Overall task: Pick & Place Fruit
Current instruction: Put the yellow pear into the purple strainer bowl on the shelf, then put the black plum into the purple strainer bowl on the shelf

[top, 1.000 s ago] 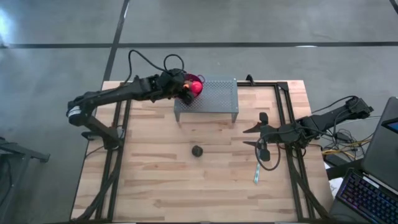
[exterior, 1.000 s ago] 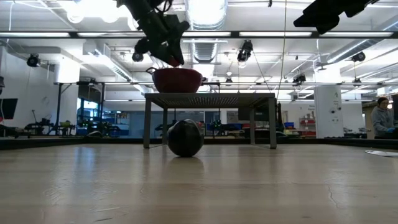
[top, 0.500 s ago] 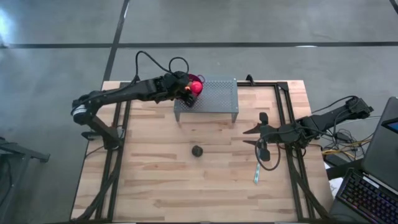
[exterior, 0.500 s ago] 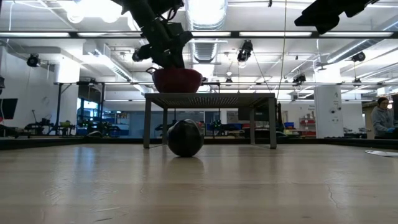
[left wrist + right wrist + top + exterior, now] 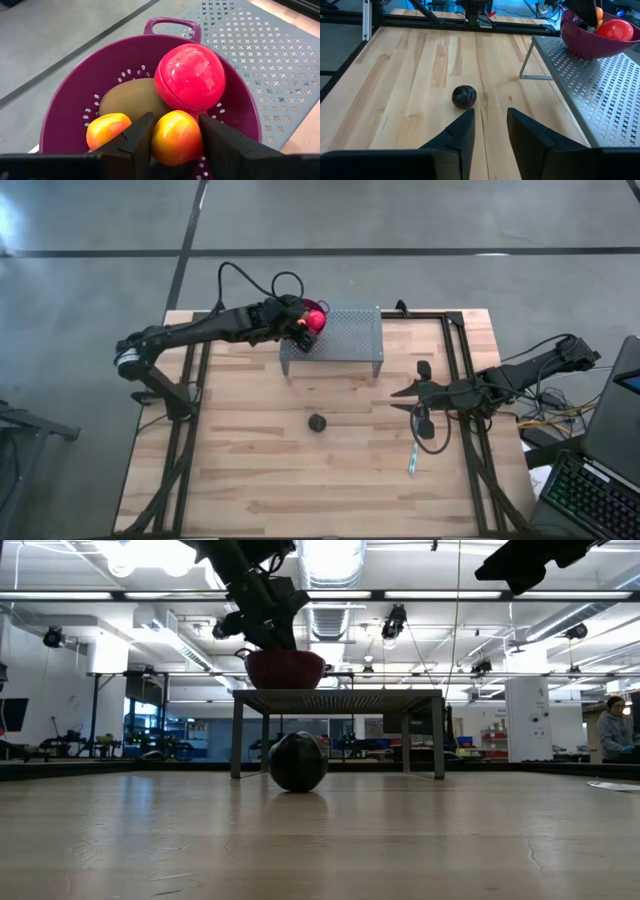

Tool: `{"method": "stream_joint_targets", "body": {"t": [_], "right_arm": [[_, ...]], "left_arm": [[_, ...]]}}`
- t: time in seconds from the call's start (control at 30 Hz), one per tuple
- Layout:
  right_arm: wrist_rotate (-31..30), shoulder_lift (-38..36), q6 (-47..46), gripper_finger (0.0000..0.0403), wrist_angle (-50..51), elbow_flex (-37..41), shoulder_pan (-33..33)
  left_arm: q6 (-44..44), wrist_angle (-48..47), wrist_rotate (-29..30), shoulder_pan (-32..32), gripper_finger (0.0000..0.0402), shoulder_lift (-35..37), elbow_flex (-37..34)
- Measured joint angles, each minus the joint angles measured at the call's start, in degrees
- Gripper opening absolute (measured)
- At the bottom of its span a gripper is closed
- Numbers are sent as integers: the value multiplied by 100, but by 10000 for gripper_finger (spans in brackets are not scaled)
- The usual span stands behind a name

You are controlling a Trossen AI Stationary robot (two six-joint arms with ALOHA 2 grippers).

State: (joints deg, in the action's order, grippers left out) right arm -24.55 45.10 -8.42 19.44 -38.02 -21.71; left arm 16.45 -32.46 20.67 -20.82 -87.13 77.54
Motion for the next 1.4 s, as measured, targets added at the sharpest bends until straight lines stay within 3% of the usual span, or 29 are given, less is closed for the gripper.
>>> {"method": "stream_joint_targets", "body": {"t": [0.27,0.57,0.83,1.4], "right_arm": [[2,0,-8,82,-1,0,-1],[1,0,-3,57,0,0,-1],[2,0,2,43,0,0,0],[2,0,-8,87,0,0,-1]], "left_arm": [[-51,-30,0,0,162,0,0],[-48,-51,0,0,214,0,0],[-134,-60,38,2,216,0,0],[-149,-58,263,15,220,6,249]]}}
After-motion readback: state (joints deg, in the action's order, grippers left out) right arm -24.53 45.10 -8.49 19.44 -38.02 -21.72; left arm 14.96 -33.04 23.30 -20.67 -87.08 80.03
